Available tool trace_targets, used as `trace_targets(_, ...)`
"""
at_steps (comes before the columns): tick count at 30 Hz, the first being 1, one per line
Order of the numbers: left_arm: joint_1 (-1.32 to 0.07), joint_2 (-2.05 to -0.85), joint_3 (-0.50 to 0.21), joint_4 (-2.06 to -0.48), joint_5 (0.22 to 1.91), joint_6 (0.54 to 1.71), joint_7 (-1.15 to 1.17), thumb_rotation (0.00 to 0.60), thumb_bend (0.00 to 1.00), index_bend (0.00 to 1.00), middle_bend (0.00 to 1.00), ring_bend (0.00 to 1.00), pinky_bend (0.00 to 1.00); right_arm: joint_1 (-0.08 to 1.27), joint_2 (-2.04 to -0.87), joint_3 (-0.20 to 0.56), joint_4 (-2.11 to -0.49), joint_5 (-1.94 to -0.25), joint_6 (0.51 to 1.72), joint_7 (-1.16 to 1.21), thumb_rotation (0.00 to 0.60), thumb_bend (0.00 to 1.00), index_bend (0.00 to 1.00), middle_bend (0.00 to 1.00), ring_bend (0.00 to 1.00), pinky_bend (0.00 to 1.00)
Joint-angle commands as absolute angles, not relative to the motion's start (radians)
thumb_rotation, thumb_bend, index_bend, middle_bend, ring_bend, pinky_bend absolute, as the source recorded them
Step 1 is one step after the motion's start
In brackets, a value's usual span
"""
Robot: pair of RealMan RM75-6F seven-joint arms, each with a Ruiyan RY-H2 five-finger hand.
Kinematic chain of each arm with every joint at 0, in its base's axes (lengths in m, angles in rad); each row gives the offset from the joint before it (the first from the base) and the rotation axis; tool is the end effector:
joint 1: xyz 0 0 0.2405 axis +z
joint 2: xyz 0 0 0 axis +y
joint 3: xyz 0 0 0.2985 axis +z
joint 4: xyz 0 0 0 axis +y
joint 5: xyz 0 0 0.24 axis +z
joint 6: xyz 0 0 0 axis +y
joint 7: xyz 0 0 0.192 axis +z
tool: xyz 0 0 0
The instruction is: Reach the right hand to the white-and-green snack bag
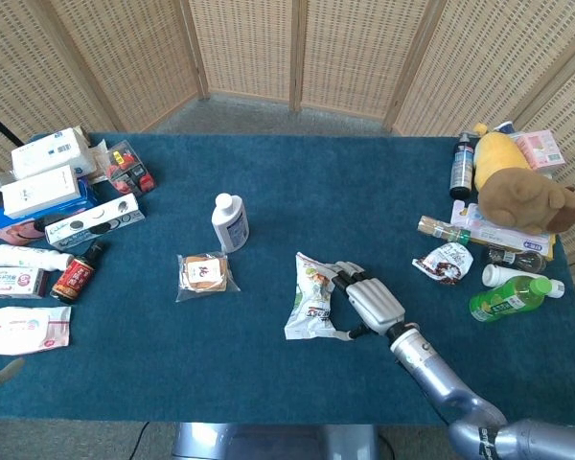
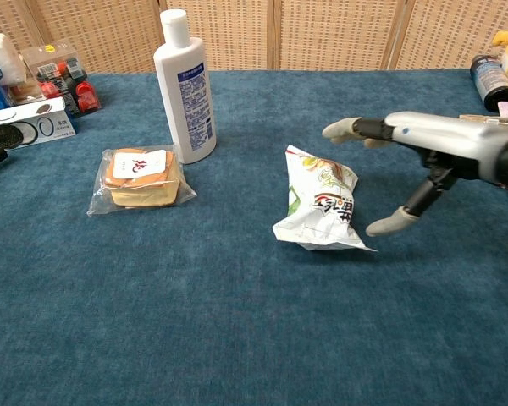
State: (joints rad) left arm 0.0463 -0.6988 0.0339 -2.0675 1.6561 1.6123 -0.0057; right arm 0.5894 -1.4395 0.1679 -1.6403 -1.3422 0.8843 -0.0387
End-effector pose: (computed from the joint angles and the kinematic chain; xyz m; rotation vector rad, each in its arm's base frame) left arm -0.2750 0.1718 0.2431 -1.3857 -0.9299 -0.9469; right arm -0.1763 -0.3624 -0.0503 1.9251 -1.2376 1.0791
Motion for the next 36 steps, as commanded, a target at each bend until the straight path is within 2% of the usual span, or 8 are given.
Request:
trace_targets(1, 0.041, -0.702, 0.029, -2.063, 1.638, 1.602, -0.005, 0.6, 0.0, 0.0, 0.0, 0.0, 0.0, 0.622, -1.484, 0.182, -1.587, -1.314, 0.859, -0.064, 0.6, 0.0, 0.0, 0.0, 0.0, 0.0)
trace_targets(8, 0.031, -0.708, 0.023, -2.057, 1.608, 1.584, -0.001, 0.6, 0.0, 0.0, 0.0, 0.0, 0.0, 0.647, -1.54, 0.165, -1.517, -1.3, 0.845, -0.062, 0.6, 0.01, 0.0, 0.0, 0.0, 0.0)
trace_targets(12, 0.028, -0.711, 0.022, -2.057, 1.603, 1.576, 0.003, 0.6, 0.0, 0.0, 0.0, 0.0, 0.0, 0.645, -1.578, 0.162, -1.474, -1.317, 0.876, -0.028, 0.6, 0.09, 0.0, 0.0, 0.0, 0.0)
trace_targets(15, 0.026, -0.713, 0.022, -2.057, 1.599, 1.572, 0.006, 0.6, 0.0, 0.0, 0.0, 0.0, 0.0, 0.643, -1.604, 0.16, -1.442, -1.348, 0.91, 0.003, 0.6, 0.16, 0.01, 0.01, 0.0, 0.11)
trace_targets(17, 0.025, -0.714, 0.022, -2.058, 1.598, 1.571, 0.008, 0.6, 0.0, 0.0, 0.0, 0.0, 0.0, 0.641, -1.621, 0.161, -1.423, -1.368, 0.939, 0.015, 0.6, 0.19, 0.06, 0.11, 0.07, 0.28)
trace_targets(19, 0.025, -0.715, 0.022, -2.058, 1.598, 1.57, 0.01, 0.6, 0.0, 0.0, 0.0, 0.0, 0.0, 0.639, -1.636, 0.163, -1.41, -1.382, 0.963, 0.036, 0.6, 0.21, 0.21, 0.35, 0.3, 0.49)
trace_targets(24, 0.026, -0.716, 0.024, -2.06, 1.602, 1.572, 0.013, 0.6, 0.0, 0.0, 0.0, 0.0, 0.0, 0.639, -1.649, 0.159, -1.397, -1.396, 0.984, 0.061, 0.6, 0.18, 0.46, 0.65, 0.58, 0.72)
trace_targets(36, 0.032, -0.712, 0.027, -2.063, 1.615, 1.583, 0.01, 0.6, 0.0, 0.0, 0.0, 0.0, 0.0, 0.621, -1.558, 0.178, -1.554, -1.428, 1.072, 0.018, 0.6, 0.2, 0.49, 0.68, 0.61, 0.74)
